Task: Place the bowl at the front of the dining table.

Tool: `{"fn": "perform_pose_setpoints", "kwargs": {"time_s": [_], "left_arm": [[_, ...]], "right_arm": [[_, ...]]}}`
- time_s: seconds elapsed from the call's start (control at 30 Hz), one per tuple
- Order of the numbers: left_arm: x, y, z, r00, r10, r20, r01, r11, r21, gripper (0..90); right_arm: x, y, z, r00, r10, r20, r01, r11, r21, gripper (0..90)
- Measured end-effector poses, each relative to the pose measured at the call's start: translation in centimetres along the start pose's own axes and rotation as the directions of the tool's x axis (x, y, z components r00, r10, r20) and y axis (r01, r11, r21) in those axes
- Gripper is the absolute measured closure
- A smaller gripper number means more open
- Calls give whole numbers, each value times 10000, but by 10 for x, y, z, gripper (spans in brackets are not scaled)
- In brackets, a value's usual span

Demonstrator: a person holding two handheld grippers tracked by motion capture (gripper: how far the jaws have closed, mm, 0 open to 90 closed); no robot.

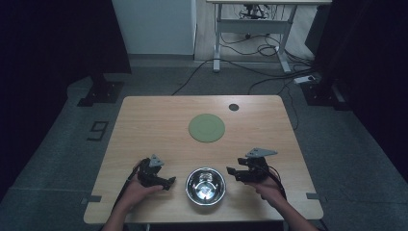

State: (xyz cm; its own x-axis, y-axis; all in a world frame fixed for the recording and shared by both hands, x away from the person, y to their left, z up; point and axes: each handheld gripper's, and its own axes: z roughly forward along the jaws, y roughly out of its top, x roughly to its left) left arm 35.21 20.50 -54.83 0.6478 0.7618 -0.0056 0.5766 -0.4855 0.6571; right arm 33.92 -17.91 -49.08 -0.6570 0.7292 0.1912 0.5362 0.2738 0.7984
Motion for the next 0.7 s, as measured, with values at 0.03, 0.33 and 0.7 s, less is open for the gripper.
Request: {"fn": "perform_pose_setpoints", "kwargs": {"time_s": [0.03, 0.33, 0.7], "left_arm": [[0, 0, 0, 10000, 3, 2, -3, 10000, 1, 0], [0, 0, 0, 10000, 1, -1, -1, 10000, -2, 0], [0, 0, 0, 10000, 0, 1, 0, 10000, 0, 0]], "right_arm": [[1, 0, 0, 10000, 7, -22, -7, 10000, -17, 344], [12, 1, 9, 9996, -124, -264, 128, 9998, 167, 344], [22, 0, 23, 9987, -333, -398, 353, 9980, 519, 343]]}}
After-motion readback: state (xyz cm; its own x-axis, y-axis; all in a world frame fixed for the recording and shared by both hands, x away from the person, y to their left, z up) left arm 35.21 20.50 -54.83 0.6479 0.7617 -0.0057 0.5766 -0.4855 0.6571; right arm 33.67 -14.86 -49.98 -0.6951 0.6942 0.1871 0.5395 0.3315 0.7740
